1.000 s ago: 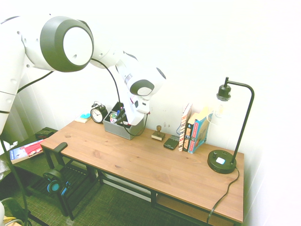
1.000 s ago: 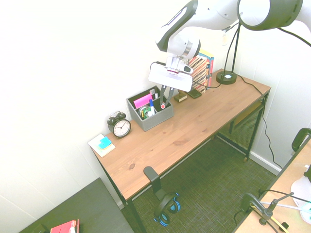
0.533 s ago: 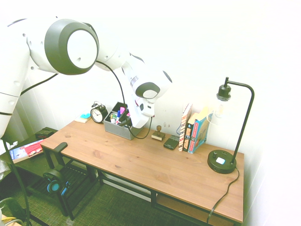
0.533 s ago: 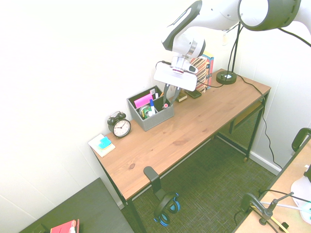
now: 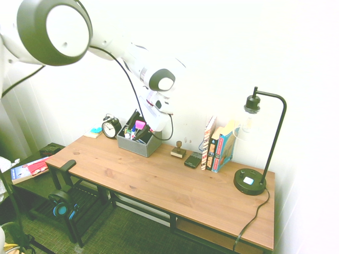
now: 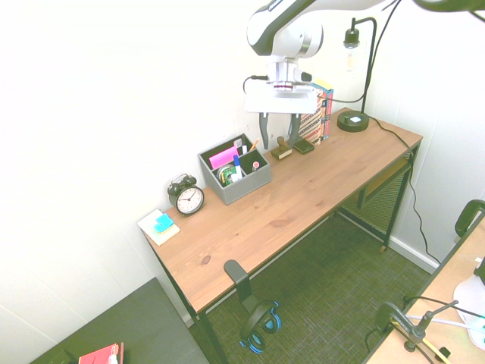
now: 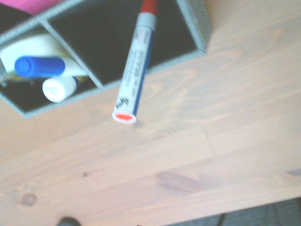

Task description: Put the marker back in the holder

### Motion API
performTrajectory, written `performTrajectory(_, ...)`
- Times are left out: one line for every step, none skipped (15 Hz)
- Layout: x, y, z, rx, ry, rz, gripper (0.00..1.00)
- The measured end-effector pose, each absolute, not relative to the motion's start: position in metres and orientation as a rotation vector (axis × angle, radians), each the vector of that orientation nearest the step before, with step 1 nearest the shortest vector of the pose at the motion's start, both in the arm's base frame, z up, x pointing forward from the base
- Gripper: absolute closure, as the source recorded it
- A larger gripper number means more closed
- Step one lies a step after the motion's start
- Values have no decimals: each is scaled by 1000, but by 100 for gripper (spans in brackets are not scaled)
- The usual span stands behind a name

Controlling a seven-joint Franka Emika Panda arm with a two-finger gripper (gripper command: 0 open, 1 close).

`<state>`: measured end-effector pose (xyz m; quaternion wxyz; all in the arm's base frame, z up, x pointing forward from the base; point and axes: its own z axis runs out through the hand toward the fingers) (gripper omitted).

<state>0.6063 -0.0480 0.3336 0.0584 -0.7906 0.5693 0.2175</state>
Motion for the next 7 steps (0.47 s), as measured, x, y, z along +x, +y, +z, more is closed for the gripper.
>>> performTrajectory(593,-47,352,-2469,1703,613,0)
performTrajectory(578,-45,370,-2542,1677,564,0)
performTrajectory(562,-43,385,-2611,1652,515,0)
performTrajectory(548,-40,397,-2673,1626,461,0)
performTrajectory(532,-36,410,-2737,1594,403,0)
performTrajectory(516,-30,421,-2795,1557,345,0)
performTrajectory(501,-25,432,-2845,1519,286,0)
